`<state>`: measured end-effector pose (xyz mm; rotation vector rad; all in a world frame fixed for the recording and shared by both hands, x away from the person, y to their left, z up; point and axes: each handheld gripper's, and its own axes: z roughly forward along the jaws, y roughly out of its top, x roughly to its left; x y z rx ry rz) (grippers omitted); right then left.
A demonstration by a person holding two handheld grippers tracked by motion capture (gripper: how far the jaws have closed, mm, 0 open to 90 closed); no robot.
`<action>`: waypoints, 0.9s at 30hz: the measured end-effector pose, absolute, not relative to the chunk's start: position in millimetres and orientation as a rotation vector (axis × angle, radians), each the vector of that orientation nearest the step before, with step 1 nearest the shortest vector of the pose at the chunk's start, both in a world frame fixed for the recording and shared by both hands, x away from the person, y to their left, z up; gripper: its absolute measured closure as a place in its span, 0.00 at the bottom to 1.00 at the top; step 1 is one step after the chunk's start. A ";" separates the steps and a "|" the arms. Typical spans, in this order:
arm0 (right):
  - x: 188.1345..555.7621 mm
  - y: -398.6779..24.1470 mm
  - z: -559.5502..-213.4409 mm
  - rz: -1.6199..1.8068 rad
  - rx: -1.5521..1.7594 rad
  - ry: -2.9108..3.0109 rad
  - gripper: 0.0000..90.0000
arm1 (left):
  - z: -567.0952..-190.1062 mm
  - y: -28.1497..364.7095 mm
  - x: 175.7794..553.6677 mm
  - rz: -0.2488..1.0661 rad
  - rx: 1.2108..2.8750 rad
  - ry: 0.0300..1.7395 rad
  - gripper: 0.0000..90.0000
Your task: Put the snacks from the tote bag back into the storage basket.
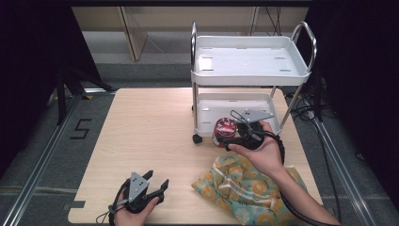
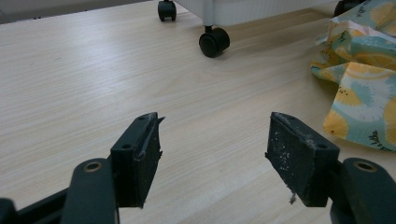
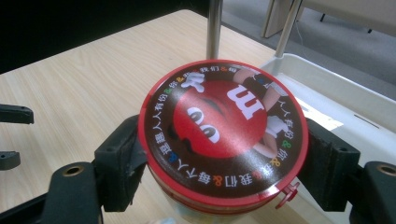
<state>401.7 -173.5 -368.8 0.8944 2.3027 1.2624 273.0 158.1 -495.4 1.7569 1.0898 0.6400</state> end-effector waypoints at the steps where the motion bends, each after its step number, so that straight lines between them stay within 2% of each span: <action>1: 402.4 -173.2 -368.8 1.263 0.888 2.301 0.29 | -495.3 158.2 273.0 0.640 1.758 1.091 0.38; 27: 411.9 -166.6 -370.9 1.253 0.899 2.294 0.29 | -494.8 159.6 273.0 0.653 1.764 1.080 0.38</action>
